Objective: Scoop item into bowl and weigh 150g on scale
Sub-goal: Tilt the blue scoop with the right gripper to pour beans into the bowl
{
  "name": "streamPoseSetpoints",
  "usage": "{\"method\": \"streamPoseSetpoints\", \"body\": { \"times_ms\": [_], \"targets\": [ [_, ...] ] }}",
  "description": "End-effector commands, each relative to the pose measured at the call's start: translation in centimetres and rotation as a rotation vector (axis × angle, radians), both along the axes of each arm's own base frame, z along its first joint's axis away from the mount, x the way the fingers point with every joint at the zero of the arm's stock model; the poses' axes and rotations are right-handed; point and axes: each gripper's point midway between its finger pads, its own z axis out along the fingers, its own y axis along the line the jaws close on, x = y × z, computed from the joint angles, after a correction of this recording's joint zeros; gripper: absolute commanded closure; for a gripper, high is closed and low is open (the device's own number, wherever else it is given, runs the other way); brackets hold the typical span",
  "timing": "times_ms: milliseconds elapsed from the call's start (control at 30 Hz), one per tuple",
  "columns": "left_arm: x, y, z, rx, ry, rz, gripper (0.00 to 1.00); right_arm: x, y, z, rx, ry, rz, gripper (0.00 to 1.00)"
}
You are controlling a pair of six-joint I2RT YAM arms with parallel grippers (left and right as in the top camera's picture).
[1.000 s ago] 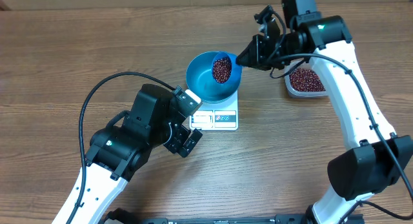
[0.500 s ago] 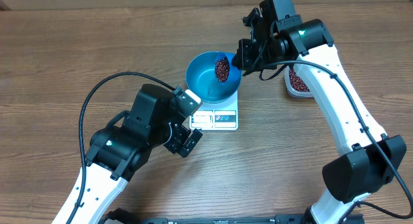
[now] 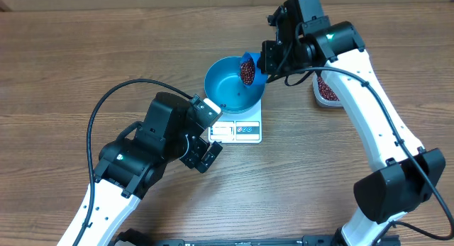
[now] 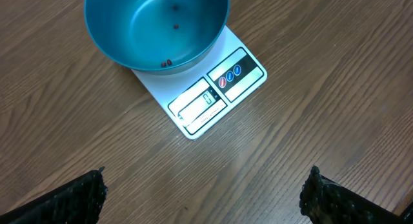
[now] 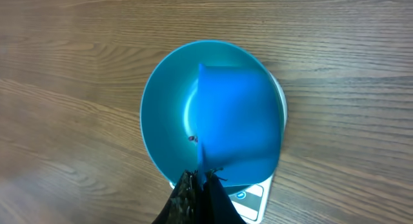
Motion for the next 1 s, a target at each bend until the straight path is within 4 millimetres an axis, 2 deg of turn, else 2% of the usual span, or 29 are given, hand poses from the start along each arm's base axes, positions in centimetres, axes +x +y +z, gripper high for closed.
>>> {"method": "streamPoseSetpoints", "body": {
  "times_ms": [0,233,967],
  "targets": [
    [0.2,-0.2,0.6,-0.011,-0.011,-0.012,0.00,0.4,0.8,1.0,-0.039,-0.058,-0.002,0.96],
    [0.2,-0.2,0.5,-0.010,-0.009,-0.012,0.01,0.1,1.9,0.9,-0.089,-0.088,0.012,0.96],
    [0.2,-0.2,0.5,-0.010,-0.009,-0.012,0.01,0.2,1.4,0.8,-0.113,-0.090,-0.023,0.96]
  ]
}}
